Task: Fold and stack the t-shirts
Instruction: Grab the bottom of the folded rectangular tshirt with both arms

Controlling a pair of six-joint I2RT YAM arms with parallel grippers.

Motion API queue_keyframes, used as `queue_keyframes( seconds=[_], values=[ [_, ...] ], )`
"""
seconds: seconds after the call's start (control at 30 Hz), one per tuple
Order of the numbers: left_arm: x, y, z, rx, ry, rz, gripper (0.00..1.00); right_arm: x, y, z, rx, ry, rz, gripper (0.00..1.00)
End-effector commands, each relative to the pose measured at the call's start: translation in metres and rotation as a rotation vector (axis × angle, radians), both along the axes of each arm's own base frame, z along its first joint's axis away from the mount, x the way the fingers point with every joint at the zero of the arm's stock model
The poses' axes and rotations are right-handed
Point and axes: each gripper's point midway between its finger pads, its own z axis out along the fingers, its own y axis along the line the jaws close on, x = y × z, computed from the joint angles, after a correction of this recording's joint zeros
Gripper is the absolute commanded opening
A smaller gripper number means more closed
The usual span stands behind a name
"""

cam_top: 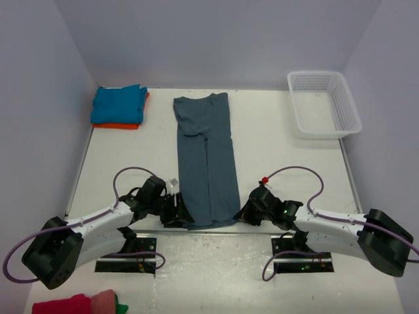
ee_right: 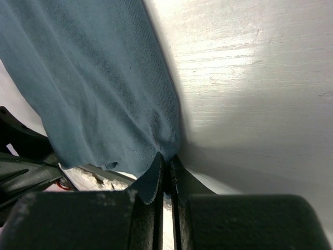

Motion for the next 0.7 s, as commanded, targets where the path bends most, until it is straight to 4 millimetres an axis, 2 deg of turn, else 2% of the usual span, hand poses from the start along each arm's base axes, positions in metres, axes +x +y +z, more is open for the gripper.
queue_keyframes(
  seconds=[0.0, 0.17, 0.4, 0.67],
  values=[
    [0.0, 0.001, -0.006, 0.006, -0.001, 0.012, 0.56, -0.019, -0.042, -0.036, -0.184, 0.065, -0.017, 0.0],
    [0.001, 0.0, -0.003, -0.002, -0.008, 0.017, 0.48, -0.019, -0.043, -0.037, -0.188, 0.067, -0.018, 0.0],
    [-0.001, 0.002, -0.01, 0.016, 0.009, 0.022, 0.36, -0.02, -0.042, -0.039, -0.191, 0.074, -0.012, 0.0],
    [0.001, 0.0, -0.015, 0.003, 0.007, 0.028, 0.31, -0.02, -0.041, -0.038, -0.193, 0.071, -0.008, 0.0]
  ],
)
